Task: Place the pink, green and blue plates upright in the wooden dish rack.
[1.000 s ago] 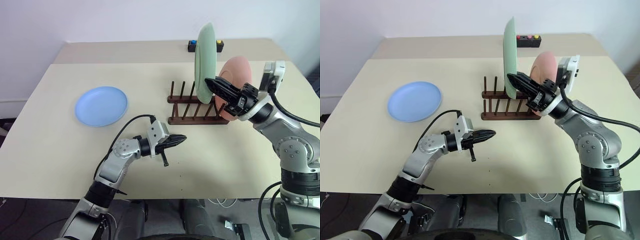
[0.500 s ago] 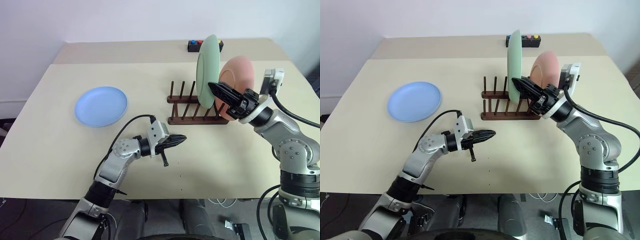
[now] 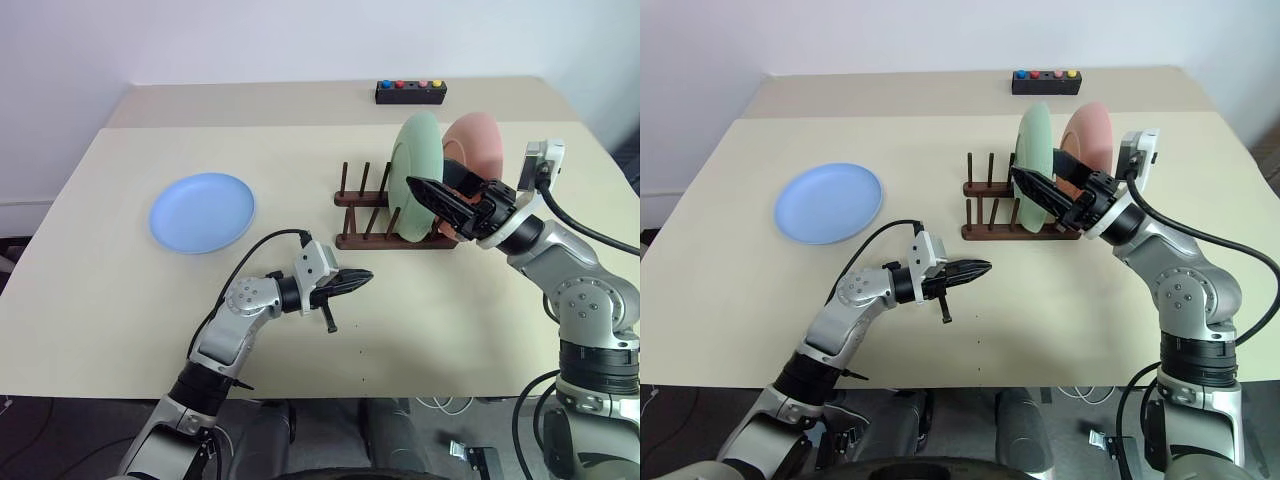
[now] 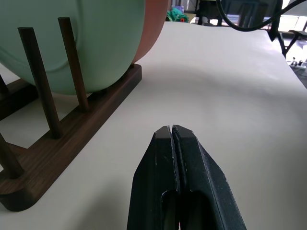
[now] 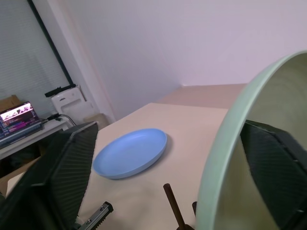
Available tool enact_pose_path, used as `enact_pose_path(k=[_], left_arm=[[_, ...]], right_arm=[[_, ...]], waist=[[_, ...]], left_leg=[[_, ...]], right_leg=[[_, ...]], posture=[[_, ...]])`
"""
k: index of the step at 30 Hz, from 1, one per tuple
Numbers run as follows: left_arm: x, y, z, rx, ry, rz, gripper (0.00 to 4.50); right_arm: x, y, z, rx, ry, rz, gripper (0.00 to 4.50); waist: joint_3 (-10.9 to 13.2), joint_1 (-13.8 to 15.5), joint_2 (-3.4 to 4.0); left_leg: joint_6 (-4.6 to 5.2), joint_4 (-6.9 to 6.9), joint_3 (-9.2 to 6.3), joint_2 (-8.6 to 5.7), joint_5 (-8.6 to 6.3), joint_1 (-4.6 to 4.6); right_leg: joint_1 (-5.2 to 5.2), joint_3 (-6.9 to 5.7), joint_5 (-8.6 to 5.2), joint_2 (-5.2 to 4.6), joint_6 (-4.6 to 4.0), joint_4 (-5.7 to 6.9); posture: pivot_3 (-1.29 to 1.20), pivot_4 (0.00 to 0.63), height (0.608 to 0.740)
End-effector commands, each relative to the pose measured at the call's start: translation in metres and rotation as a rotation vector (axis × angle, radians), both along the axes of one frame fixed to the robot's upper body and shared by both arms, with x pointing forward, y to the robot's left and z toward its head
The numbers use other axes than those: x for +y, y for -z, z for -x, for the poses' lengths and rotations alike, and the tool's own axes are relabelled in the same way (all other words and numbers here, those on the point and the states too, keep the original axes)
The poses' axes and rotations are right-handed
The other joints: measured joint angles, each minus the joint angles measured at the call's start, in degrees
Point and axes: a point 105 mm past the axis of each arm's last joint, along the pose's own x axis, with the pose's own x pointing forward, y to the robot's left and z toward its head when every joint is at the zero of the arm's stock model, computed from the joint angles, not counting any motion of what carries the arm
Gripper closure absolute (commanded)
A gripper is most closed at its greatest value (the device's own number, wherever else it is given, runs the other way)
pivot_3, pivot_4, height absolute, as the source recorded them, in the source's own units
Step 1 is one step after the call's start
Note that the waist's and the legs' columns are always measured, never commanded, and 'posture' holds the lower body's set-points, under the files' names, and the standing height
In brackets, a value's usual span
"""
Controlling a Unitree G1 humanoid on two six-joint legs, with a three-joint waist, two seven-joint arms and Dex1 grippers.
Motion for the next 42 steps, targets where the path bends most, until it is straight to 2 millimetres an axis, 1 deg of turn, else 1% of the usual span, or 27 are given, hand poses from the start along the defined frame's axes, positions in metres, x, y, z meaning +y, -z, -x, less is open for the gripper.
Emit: enact_pose_path(k=[1, 6, 13, 16, 20, 23, 28, 32, 39, 42], left_arm=[[-0.001, -0.013, -0.001, -0.055, -0.004, 0.027, 4.50], [0.003, -0.017, -0.005, -0.080, -0.030, 0.038, 4.50], [0.010, -0.021, -0.008, -0.092, -0.064, 0.050, 4.50], [0.012, -0.021, -0.009, -0.092, -0.071, 0.048, 4.50], [0.012, -0.021, -0.009, -0.093, -0.074, 0.047, 4.50], [0.013, -0.022, -0.010, -0.095, -0.080, 0.049, 4.50], [0.014, -0.022, -0.011, -0.096, -0.083, 0.048, 4.50], [0.014, -0.022, -0.011, -0.096, -0.081, 0.047, 4.50], [0.014, -0.022, -0.010, -0.097, -0.081, 0.047, 4.50], [0.019, -0.025, -0.012, -0.102, -0.101, 0.057, 4.50]], right_arm=[[-0.001, -0.016, 0.007, -0.088, 0.013, 0.022, 0.07], [0.001, -0.021, 0.010, -0.134, 0.039, 0.107, 0.07], [0.000, -0.029, 0.014, -0.170, 0.059, 0.168, 0.07], [0.002, -0.031, 0.017, -0.172, 0.044, 0.166, 0.07], [0.002, -0.031, 0.017, -0.182, 0.054, 0.193, 0.07], [0.001, -0.034, 0.017, -0.202, 0.065, 0.202, 0.07], [-0.007, -0.041, 0.006, -0.245, 0.154, 0.222, 0.07], [-0.008, -0.044, 0.002, -0.261, 0.176, 0.226, 0.07], [-0.004, -0.049, 0.004, -0.299, 0.167, 0.231, 0.07], [-0.005, -0.057, 0.006, -0.342, 0.183, 0.234, 0.07]], waist=[[0.00, 0.00, 0.00], [0.00, 0.02, 0.00], [0.00, 0.00, 0.00], [0.00, 0.00, 0.00], [0.00, 0.04, 0.00], [0.00, 0.00, -0.01], [0.00, -0.03, 0.00], [0.00, 0.03, 0.00], [0.00, 0.04, -0.01], [0.00, 0.00, -0.01]], left_leg=[[0.00, 0.00, 0.00, 0.00, 0.00, 0.00], [0.00, 0.00, 0.00, 0.00, 0.00, 0.00], [0.00, 0.00, 0.00, 0.00, 0.00, -0.01], [0.00, -0.01, 0.00, 0.00, 0.00, -0.01], [0.00, -0.01, 0.00, 0.00, 0.00, -0.01], [0.00, -0.01, 0.00, 0.00, 0.00, -0.01], [0.00, -0.01, 0.01, 0.00, 0.00, -0.01], [0.00, -0.01, 0.01, 0.00, 0.00, -0.02], [0.00, -0.01, 0.01, 0.00, 0.00, -0.02], [0.00, -0.01, 0.01, 0.00, 0.00, -0.02]], right_leg=[[0.00, 0.00, 0.00, 0.00, 0.00, 0.00], [-0.01, 0.00, 0.00, 0.00, 0.00, 0.00], [-0.01, 0.00, 0.00, 0.00, 0.00, 0.00], [-0.02, 0.00, 0.00, 0.00, 0.00, 0.00], [-0.02, 0.00, 0.00, 0.00, 0.00, -0.01], [-0.02, 0.00, 0.00, 0.00, 0.00, -0.01], [-0.03, 0.00, 0.00, 0.00, 0.00, -0.01], [-0.03, 0.00, 0.00, 0.00, 0.00, -0.01], [-0.03, 0.00, 0.00, 0.00, 0.00, -0.02], [-0.03, 0.00, 0.00, 0.00, 0.00, -0.02]], posture=[[0.00, 0.150, 0.740], [0.00, 0.150, 0.740], [0.00, 0.150, 0.740], [0.00, 0.150, 0.740], [0.00, 0.150, 0.740], [0.00, 0.150, 0.740], [0.00, 0.150, 0.740], [0.00, 0.150, 0.740], [0.00, 0.150, 0.740], [0.00, 0.150, 0.740]])
